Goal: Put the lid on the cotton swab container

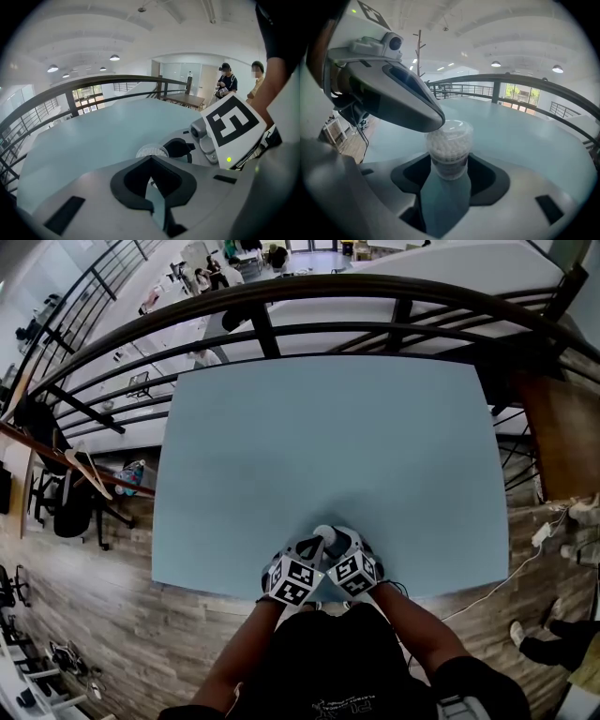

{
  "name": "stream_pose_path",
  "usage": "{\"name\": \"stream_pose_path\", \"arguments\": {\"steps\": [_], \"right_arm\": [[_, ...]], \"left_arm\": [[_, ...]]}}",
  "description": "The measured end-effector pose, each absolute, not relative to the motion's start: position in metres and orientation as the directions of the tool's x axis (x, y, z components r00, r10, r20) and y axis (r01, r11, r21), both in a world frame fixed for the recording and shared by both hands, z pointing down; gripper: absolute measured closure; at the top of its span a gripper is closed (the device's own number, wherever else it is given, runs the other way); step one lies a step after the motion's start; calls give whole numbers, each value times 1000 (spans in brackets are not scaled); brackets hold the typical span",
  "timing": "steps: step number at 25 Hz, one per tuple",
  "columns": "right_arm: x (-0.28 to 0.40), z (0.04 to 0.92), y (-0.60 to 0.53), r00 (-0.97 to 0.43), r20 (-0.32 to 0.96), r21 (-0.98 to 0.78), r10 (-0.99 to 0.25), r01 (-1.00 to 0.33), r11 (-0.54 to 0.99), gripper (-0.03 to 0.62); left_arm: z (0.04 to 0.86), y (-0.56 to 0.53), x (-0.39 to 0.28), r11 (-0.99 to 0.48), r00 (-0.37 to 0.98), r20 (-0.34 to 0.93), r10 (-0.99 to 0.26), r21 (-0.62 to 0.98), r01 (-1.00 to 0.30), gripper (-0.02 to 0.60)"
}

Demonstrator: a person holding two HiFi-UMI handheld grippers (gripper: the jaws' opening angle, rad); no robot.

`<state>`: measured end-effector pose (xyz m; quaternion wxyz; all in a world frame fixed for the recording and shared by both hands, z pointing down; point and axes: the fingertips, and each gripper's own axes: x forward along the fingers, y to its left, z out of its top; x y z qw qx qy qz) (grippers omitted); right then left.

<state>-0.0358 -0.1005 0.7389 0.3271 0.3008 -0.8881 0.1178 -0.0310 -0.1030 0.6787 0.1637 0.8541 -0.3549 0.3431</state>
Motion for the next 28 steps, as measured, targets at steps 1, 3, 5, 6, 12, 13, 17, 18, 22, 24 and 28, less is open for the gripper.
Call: {"name": "stream_pose_path", "arguments": {"steps": [1,3,5,6,12,13,17,18,22,24,28], "right_arm": [[-37,739,-100,-606,652,-11,-456,-609,793,347],[-38,738,-100,-607,654,-11,-451,-604,797,345],[-39,737,-100,-611,653,-14,-448,-601,799,344],[-40,735,-100,-614,650,-11,-448,-598,801,342],[-39,731,-100,-614,643,13,-459,-590,808,341],[-39,730,-99,-613,644,17,-458,-587,809,341],[-40,728,-94,-615,643,30,-456,-575,818,339],[-40,728,-94,-615,643,29,-456,-575,818,339],[-40,728,-97,-616,640,29,-459,-577,816,339],[-39,728,-96,-619,640,25,-455,-575,818,339],[-32,723,-88,-619,640,10,-455,-586,810,339]], "left_arm": [[679,-102,-32,-695,506,713,-486,37,-718,572],[678,-102,-33,-703,488,737,-468,24,-711,572],[674,-104,-32,-711,475,748,-464,5,-703,572],[670,-106,-30,-710,479,743,-468,7,-704,572],[665,-113,-21,-701,490,740,-460,36,-713,572],[668,-111,-21,-704,487,751,-446,42,-709,572],[677,-105,-18,-715,479,765,-430,35,-698,572],[679,-104,-18,-718,475,765,-435,23,-695,572],[680,-107,-18,-714,490,755,-437,40,-699,572],[680,-107,-18,-705,505,748,-431,70,-706,572],[672,-102,-18,-668,541,704,-459,127,-733,571]]}}
